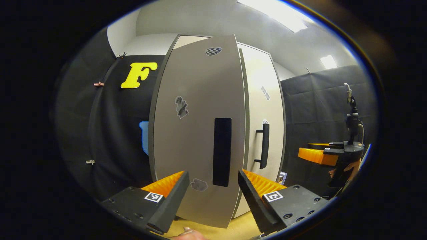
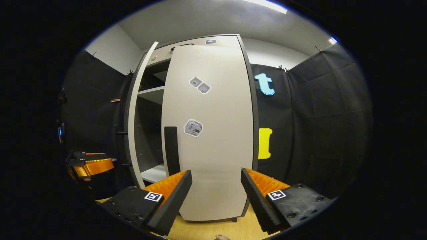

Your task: Grasp the bottle in the cabinet with the left hand and place it on the coaster, then close the right door with the right hand and the left door with the left hand.

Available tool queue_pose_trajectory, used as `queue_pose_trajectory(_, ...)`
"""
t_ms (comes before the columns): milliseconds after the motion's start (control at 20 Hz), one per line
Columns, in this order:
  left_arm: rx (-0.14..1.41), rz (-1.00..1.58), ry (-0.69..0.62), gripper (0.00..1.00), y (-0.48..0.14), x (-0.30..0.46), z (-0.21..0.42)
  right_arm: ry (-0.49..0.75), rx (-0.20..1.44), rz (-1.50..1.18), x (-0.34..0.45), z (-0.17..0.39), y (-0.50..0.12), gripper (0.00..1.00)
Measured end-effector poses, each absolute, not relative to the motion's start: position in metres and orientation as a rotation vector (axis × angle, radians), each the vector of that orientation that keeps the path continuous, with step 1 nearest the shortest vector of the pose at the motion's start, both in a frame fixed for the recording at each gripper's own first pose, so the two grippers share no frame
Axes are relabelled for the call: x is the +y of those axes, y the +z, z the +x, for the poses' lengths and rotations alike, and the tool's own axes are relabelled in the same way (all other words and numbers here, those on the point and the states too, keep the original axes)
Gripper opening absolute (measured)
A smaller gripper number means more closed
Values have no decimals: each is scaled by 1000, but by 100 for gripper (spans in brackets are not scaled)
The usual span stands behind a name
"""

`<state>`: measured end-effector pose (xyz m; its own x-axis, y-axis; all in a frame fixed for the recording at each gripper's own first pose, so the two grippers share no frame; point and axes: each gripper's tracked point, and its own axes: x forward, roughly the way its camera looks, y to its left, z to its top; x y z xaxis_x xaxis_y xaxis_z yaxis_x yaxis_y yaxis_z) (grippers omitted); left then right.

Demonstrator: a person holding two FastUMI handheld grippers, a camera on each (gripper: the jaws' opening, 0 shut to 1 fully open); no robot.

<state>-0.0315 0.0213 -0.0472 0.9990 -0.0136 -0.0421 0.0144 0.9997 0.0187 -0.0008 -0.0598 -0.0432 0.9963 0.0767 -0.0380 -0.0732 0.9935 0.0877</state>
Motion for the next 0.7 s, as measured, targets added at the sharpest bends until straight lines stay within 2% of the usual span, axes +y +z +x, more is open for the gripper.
queue_pose_trajectory(700,35,12,41,94,-45,24,-22,42,43,65,-59,-8,-40,98)
